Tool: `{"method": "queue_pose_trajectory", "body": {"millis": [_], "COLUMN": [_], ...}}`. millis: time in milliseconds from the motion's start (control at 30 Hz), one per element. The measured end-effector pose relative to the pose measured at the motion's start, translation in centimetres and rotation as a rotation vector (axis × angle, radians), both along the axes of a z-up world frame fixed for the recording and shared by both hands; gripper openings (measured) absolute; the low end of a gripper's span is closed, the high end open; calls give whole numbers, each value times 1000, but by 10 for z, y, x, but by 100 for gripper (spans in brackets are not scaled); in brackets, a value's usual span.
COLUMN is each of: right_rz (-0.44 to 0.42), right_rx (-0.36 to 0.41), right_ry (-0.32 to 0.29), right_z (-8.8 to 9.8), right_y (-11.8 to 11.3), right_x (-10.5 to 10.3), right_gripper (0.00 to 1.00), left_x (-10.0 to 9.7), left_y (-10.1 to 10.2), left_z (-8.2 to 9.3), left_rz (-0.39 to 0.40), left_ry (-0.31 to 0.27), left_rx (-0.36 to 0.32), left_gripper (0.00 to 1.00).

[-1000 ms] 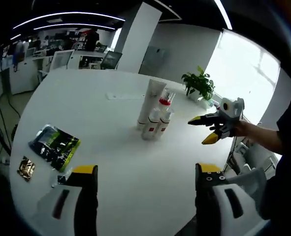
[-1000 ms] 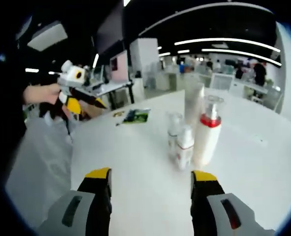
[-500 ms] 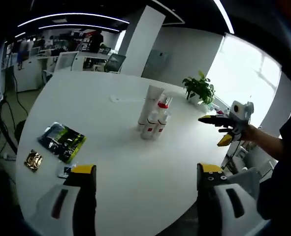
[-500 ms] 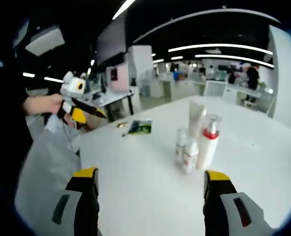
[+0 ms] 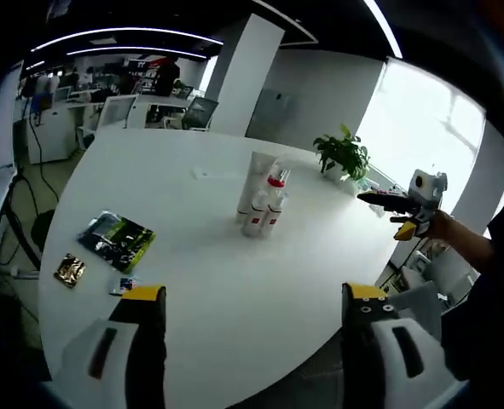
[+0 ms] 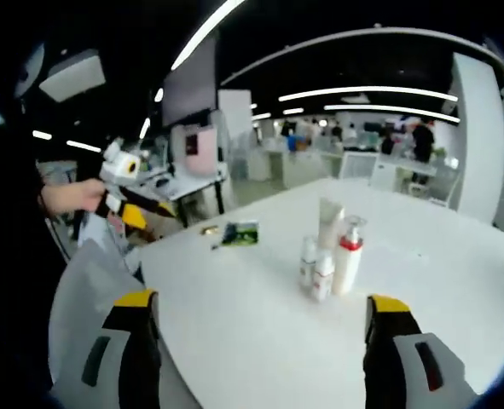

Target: Arrange the skincare products in the storage area until every visible bottle or jar stands upright without overlapping.

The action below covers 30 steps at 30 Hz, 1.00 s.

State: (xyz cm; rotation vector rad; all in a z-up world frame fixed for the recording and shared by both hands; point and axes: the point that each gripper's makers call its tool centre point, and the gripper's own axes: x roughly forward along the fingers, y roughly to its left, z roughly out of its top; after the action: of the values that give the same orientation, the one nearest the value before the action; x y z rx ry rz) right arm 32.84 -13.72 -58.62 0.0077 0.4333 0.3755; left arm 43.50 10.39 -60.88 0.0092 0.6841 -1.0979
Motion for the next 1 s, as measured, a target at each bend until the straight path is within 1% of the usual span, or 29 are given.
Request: {"method": "queue_pose_trajectory", "body": {"millis": [233, 333, 433, 533, 600, 700, 767, 1000], "right_rz": [-6, -12, -15, -19, -24, -38, -43, -48], "right_rx": [5, 6, 2, 4, 7, 12, 19, 28], "right_ry": [-11, -6, 7, 8, 4, -2, -8, -8], "right_z": [8, 8, 6, 6, 7, 8, 9, 6], "right_y": [5, 8, 10, 10, 9, 7, 7, 10], "right_x": [-16, -22, -29, -34, -36, -39, -41, -46], "right_gripper": [99, 99, 99, 99, 99, 99, 99, 99], "left_x": [-13, -18, -24, -27, -30, -35, -38, -40], "left_y": [12, 19, 26, 32, 35, 38, 39, 42], "left_z": [9, 9, 8, 8, 8, 9, 9, 10], "left_rz": [-7, -7, -8, 12, 14, 11, 9, 11], "left_ry": [-14, -20, -14, -18, -19, -18, -22, -26], "left_rx": [-12, -1, -1, 8, 8, 10, 18, 27], "left_gripper": [82, 85, 89, 95, 95, 96, 99, 99]}}
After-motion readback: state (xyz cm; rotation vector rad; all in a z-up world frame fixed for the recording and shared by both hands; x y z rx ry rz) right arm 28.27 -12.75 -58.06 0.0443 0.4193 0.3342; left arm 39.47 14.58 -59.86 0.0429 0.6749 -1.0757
